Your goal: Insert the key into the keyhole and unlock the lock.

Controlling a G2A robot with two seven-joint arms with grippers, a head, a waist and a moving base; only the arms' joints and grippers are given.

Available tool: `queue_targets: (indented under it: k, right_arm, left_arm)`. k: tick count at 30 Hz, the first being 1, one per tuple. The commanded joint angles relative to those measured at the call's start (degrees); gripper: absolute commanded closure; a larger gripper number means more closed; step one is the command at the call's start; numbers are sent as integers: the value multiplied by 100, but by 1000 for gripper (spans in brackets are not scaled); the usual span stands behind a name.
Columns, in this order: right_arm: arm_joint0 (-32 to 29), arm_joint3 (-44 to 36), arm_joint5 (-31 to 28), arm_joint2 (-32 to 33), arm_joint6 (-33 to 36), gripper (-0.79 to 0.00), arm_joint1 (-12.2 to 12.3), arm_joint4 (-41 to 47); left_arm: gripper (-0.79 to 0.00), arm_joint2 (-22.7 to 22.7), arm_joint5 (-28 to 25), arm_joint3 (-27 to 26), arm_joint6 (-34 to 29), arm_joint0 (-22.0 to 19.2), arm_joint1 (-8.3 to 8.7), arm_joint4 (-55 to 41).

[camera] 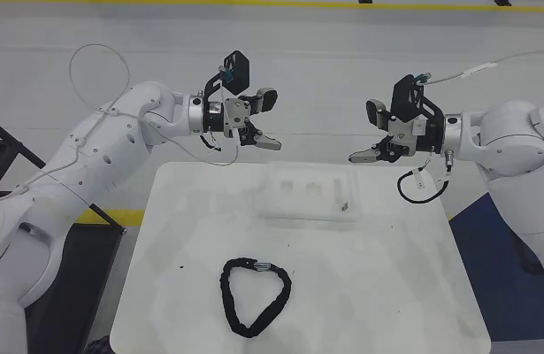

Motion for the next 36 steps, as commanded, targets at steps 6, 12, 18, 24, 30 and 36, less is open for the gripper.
queue_targets:
  k: [6, 12, 18, 24, 30, 36]
  right_arm:
    - [0, 0, 0, 0, 0, -785, 0, 0]
    - [0, 0, 0, 0, 0, -785, 0, 0]
    - [0, 0, 0, 0, 0, -785, 0, 0]
    - [-208, 3, -85, -45, -97, -785, 9, 64]
    - [-365, 426, 250, -245, 100, -785, -8, -12]
    - [-575, 668, 869, -472, -48, -785, -72, -400]
  left_arm:
    - [-785, 0, 0, 0, 0, 0, 0, 0]
    - [-785, 0, 0, 0, 0, 0, 0, 0]
    - [-785, 0, 0, 0, 0, 0, 0, 0]
    - [-785, 0, 0, 0, 0, 0, 0, 0]
    - [-785, 0, 0, 0, 0, 0, 0, 0]
    - [-785, 0, 0, 0, 0, 0, 0, 0]
